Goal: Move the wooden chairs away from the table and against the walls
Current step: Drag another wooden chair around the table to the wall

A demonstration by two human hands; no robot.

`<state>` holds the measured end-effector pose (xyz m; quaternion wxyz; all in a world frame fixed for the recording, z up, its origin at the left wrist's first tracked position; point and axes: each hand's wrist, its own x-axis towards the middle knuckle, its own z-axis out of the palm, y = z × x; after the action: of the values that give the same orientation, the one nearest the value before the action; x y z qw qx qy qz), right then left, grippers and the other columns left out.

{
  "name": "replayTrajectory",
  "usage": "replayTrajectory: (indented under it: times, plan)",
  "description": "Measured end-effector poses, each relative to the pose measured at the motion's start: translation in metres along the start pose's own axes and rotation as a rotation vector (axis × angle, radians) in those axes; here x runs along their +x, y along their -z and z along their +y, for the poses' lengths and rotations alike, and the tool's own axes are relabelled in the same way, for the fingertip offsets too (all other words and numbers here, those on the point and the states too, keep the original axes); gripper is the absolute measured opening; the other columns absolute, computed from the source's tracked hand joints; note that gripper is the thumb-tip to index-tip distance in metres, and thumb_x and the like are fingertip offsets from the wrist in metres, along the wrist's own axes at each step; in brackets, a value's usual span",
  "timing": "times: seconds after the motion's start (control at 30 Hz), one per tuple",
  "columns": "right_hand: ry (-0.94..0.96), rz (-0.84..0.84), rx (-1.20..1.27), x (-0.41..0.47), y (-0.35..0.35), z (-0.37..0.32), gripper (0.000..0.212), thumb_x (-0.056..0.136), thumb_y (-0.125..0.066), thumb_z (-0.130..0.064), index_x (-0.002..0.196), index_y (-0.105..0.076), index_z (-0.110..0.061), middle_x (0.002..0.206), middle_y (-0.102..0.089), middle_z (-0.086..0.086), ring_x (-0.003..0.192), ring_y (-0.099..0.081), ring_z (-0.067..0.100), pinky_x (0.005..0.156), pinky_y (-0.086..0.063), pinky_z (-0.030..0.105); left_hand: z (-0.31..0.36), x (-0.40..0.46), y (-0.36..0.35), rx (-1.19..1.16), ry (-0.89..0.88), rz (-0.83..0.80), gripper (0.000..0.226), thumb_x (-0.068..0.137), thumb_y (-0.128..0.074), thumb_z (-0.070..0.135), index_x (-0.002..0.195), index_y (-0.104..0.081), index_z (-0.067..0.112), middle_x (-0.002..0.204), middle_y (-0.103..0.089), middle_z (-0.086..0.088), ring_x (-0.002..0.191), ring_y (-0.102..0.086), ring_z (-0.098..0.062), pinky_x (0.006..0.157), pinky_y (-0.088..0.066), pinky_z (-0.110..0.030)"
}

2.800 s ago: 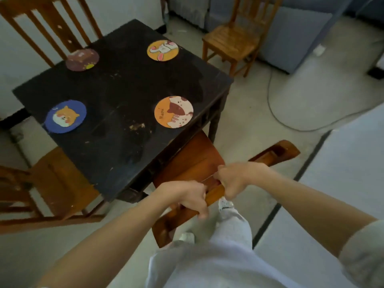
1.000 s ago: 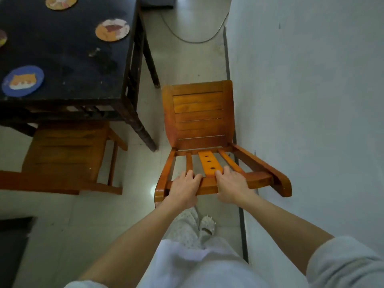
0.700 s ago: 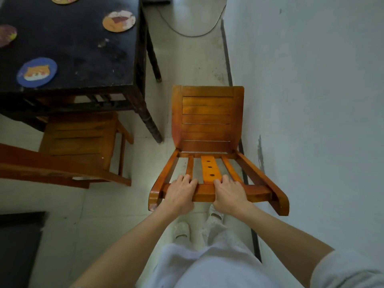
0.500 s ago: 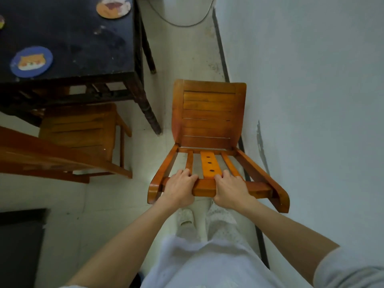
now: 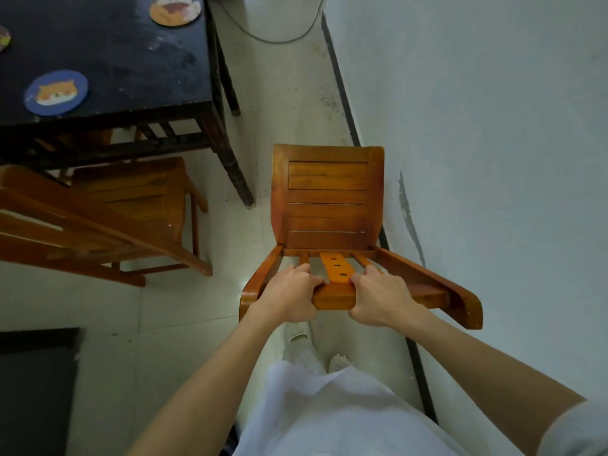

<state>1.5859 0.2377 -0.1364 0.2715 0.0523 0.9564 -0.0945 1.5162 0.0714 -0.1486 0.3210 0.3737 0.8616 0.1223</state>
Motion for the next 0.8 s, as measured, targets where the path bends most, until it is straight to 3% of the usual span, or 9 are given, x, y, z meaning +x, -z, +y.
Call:
replayTrajectory:
  times: [0.27,0.37,0.53,0.63,0.8]
  plan:
    - [0.059,0.035,-0.008,-0.052,-0.017,0.031,0.036,0.079,-0.057,-0.045,0.106,-0.058,-0.022,0.089,-0.045,0.001,0.075,-0.047,0.018,0.070,-0.042,0.034,0.054,-0.027,-0.028,-0.046,0.008,0.019,0.038,0.075,-0.064,0.023,0.112,-0.061,0.029,0.086,-0.050,0.000,0.081,-0.051,-0.019,0.058,-0.033,-0.022]
    - [0.096,0.017,-0.001,-0.077,-0.026,0.036,0.034,0.080,-0.056,-0.046,0.105,-0.058,-0.023,0.091,-0.049,0.001,0.075,-0.047,0.018,0.069,-0.041,0.032,0.070,-0.043,-0.043,-0.052,0.005,-0.018,0.036,0.072,-0.065,0.023,0.107,-0.061,0.029,0.083,-0.050,0.001,0.077,-0.053,-0.019,0.057,-0.035,-0.022]
    - [0.137,-0.003,0.013,-0.108,-0.027,0.033,0.025,0.080,-0.056,-0.047,0.093,-0.059,-0.025,0.086,-0.055,-0.001,0.073,-0.056,0.018,0.070,-0.050,0.034,0.084,-0.065,-0.053,-0.058,0.024,-0.073,0.039,0.069,-0.065,0.025,0.109,-0.062,0.025,0.085,-0.051,0.000,0.076,-0.055,-0.019,0.065,-0.052,-0.032]
    - [0.157,-0.037,-0.010,-0.121,-0.027,0.032,0.021,0.080,-0.057,-0.043,0.090,-0.059,-0.025,0.084,-0.057,-0.001,0.073,-0.058,0.017,0.070,-0.050,0.033,0.091,-0.075,-0.059,-0.030,0.008,-0.092,0.038,0.066,-0.066,0.027,0.103,-0.063,0.023,0.081,-0.049,0.002,0.073,-0.054,-0.019,0.061,-0.049,-0.031]
    - [0.188,-0.139,-0.080,-0.141,-0.036,0.036,0.027,0.081,-0.060,-0.039,0.101,-0.059,-0.022,0.093,-0.056,0.002,0.076,-0.055,0.015,0.068,-0.045,0.028,0.106,-0.092,-0.080,-0.011,-0.062,-0.099,0.035,0.064,-0.070,0.034,0.097,-0.060,0.024,0.078,-0.048,0.005,0.068,-0.052,-0.014,0.056,-0.045,-0.025]
